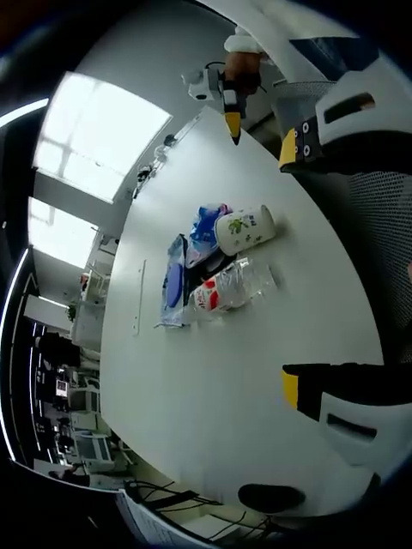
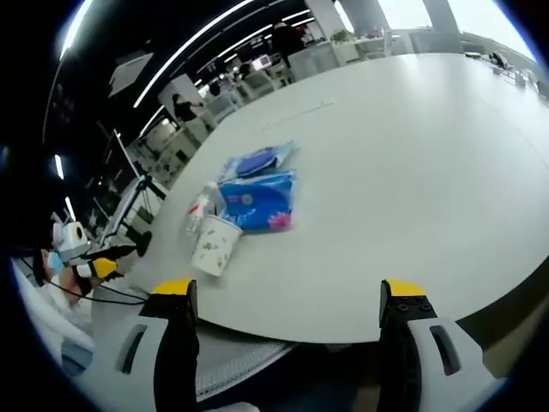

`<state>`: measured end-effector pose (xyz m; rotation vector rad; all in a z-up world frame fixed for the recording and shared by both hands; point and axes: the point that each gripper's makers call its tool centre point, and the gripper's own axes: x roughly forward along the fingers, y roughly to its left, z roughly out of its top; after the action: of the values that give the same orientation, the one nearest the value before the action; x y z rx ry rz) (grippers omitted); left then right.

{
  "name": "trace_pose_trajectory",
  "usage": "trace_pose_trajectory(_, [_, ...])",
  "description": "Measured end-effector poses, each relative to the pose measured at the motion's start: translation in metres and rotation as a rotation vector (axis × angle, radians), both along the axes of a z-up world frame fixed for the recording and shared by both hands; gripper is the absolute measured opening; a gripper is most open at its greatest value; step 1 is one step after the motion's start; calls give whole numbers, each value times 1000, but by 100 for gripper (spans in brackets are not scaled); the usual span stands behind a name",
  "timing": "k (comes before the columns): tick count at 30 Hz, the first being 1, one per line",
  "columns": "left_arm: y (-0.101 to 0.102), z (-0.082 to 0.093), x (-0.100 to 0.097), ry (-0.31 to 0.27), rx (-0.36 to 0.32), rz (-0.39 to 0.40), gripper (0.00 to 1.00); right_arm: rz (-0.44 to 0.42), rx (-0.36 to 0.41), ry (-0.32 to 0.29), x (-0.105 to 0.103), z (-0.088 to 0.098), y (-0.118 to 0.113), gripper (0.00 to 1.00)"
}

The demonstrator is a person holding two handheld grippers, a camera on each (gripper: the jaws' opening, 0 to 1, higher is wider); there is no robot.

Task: Arrange the tabletop items into an orderly group along one side of the table until the central work area is clear of visible clutter.

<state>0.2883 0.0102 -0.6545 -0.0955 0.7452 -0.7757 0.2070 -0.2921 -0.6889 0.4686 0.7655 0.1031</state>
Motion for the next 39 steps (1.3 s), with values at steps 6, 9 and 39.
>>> trace_pose_trajectory(6, [0, 2, 2, -5, -7, 12, 94, 8, 1, 1, 2, 0, 2, 86])
trace_pose_trajectory(9, [-1, 1, 2, -5, -8, 10, 94, 13, -1, -2, 4, 1, 2, 86])
trace_pose_trajectory(39, [6, -4, -2, 22, -18, 60, 91, 142, 14, -33, 26, 12, 37, 77])
